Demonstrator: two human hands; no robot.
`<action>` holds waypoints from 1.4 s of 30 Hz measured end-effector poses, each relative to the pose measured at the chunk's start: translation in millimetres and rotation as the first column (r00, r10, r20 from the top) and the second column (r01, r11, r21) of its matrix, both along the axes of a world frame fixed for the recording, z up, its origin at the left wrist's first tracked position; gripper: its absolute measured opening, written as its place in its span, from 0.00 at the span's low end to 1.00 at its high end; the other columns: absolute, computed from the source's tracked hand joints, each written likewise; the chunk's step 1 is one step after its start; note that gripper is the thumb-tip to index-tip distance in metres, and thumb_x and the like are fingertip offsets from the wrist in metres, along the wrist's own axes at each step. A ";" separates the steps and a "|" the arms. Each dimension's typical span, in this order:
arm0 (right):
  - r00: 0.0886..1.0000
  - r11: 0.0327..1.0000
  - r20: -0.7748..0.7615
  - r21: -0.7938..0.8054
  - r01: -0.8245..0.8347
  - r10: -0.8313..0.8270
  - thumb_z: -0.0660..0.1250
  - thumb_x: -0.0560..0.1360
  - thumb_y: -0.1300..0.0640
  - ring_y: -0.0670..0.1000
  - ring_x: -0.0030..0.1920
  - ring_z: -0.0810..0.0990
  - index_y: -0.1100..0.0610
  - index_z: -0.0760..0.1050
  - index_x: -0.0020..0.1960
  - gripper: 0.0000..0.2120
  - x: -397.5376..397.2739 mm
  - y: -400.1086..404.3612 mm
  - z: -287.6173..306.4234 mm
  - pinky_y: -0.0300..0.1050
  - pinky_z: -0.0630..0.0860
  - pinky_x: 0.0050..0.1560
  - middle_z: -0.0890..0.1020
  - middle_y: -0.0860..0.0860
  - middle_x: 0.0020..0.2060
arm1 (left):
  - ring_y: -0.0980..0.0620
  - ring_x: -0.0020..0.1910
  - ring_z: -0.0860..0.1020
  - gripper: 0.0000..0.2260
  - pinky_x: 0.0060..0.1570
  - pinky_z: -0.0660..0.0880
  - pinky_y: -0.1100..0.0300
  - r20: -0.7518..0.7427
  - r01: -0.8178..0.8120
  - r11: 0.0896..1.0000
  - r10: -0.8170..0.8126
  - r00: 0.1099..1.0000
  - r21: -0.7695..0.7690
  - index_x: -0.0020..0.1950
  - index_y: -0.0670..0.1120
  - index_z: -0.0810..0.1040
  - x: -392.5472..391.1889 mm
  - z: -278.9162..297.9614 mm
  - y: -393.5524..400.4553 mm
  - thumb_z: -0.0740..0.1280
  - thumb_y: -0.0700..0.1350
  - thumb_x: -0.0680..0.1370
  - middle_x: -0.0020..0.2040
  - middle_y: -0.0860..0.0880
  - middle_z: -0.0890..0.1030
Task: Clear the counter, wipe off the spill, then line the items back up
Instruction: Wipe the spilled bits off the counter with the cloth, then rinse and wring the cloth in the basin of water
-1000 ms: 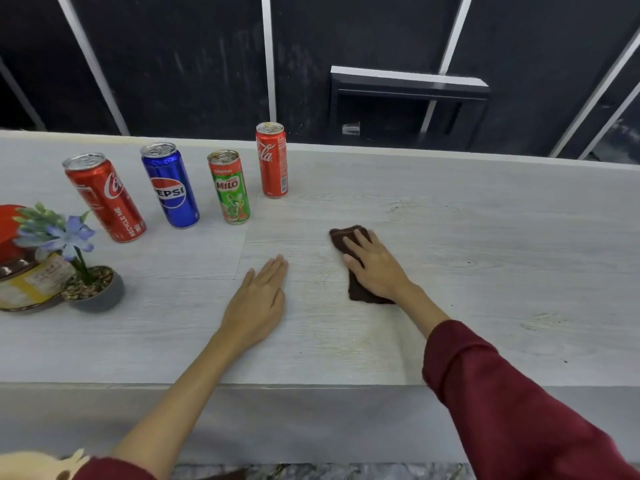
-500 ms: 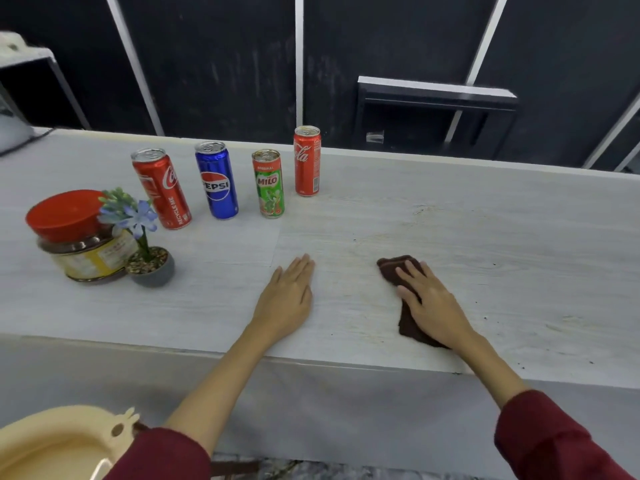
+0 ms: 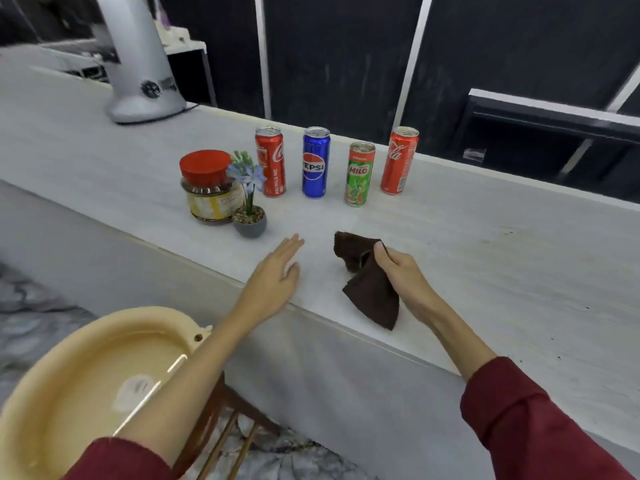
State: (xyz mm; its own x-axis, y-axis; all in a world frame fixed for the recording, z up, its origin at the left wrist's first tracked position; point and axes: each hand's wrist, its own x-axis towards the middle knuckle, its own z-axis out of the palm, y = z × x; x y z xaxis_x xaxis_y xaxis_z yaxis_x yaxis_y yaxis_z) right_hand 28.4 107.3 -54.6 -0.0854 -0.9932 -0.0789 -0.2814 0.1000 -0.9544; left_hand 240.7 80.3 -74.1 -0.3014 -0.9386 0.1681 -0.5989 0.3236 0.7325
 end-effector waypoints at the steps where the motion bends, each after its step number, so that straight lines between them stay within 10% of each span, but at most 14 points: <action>1: 0.995 0.995 -0.013 -0.009 -0.095 0.095 0.55 0.80 0.48 0.46 0.37 0.71 0.60 0.73 0.37 0.20 19.3 -2.9 0.6 0.35 0.67 0.36 0.73 0.50 0.35 | 0.54 0.74 0.58 0.20 0.68 0.53 0.65 -0.032 -0.066 0.998 0.066 0.997 0.005 0.72 0.49 0.64 18.2 5.4 4.6 0.57 0.40 0.80 0.74 0.52 0.63; 5: 0.900 0.901 -0.071 -0.029 -0.433 0.431 0.55 0.80 0.49 0.39 0.32 0.74 0.52 0.74 0.37 0.16 106.8 -9.4 -1.7 0.30 0.69 0.35 0.77 0.48 0.35 | 0.52 0.72 0.62 0.20 0.68 0.57 0.59 0.012 -0.274 0.957 0.274 0.962 0.091 0.70 0.53 0.67 94.2 12.1 28.3 0.59 0.41 0.79 0.72 0.52 0.66; 12: 0.636 0.669 -0.241 0.083 -0.739 0.733 0.53 0.80 0.47 0.58 0.45 0.79 0.58 0.76 0.47 0.19 232.9 -15.4 -54.1 0.42 0.70 0.43 0.79 0.60 0.42 | 0.55 0.67 0.68 0.24 0.67 0.62 0.62 0.126 -0.373 0.908 0.355 0.926 0.188 0.70 0.51 0.67 190.1 -21.1 83.1 0.66 0.41 0.75 0.67 0.53 0.72; 16: 0.555 0.593 -0.257 0.100 -0.799 0.791 0.54 0.81 0.51 0.42 0.39 0.73 0.51 0.75 0.45 0.13 286.1 -20.1 -81.5 0.33 0.67 0.42 0.74 0.42 0.34 | 0.55 0.51 0.79 0.13 0.51 0.74 0.67 0.076 -0.441 0.881 0.434 0.898 0.170 0.56 0.46 0.80 225.1 -50.4 85.2 0.69 0.39 0.72 0.51 0.50 0.83; 21: 0.535 0.578 -0.267 0.115 -0.808 0.801 0.55 0.80 0.53 0.42 0.31 0.69 0.55 0.71 0.36 0.16 327.4 -25.4 -103.6 0.32 0.66 0.36 0.70 0.46 0.29 | 0.69 0.32 0.77 0.03 0.35 0.71 0.75 0.079 -0.570 0.791 0.568 0.819 0.222 0.43 0.39 0.81 266.0 -67.9 80.6 0.68 0.35 0.72 0.35 0.50 0.81; 32: 0.784 0.825 -0.271 0.081 -0.560 0.559 0.64 0.73 0.63 0.46 0.46 0.76 0.59 0.80 0.52 0.10 360.8 -19.0 -128.3 0.38 0.70 0.49 0.79 0.49 0.46 | 0.62 0.31 0.74 0.06 0.33 0.66 0.73 0.070 -0.520 0.811 0.522 0.850 0.266 0.47 0.45 0.84 306.3 -83.0 65.0 0.69 0.41 0.73 0.34 0.54 0.79; 37: 0.683 0.788 -0.423 0.142 -0.600 0.596 0.67 0.68 0.61 0.43 0.33 0.74 0.57 0.79 0.43 0.04 361.6 -17.1 -141.5 0.37 0.70 0.35 0.81 0.50 0.35 | 0.60 0.33 0.74 0.06 0.35 0.68 0.70 0.105 -0.547 0.785 0.542 0.834 0.291 0.47 0.45 0.84 314.2 -79.6 65.4 0.69 0.40 0.73 0.39 0.49 0.82; 42: 0.627 0.781 -0.478 0.257 -0.570 0.615 0.67 0.72 0.62 0.50 0.36 0.77 0.58 0.79 0.36 0.06 345.6 -30.3 -146.6 0.47 0.76 0.42 0.84 0.57 0.36 | 0.61 0.35 0.74 0.06 0.36 0.68 0.71 0.141 -0.590 0.755 0.576 0.805 0.287 0.46 0.46 0.84 328.0 -80.8 74.8 0.70 0.39 0.72 0.42 0.48 0.84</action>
State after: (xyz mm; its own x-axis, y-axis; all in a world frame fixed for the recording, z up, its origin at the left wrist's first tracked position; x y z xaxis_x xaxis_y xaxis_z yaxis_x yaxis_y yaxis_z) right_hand 374.0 77.0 -201.3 0.4704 -0.8366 -0.2808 -0.7404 -0.2010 -0.6414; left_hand 568.7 155.1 -154.9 0.3207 -0.9349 -0.1523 -0.6302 -0.3307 0.7025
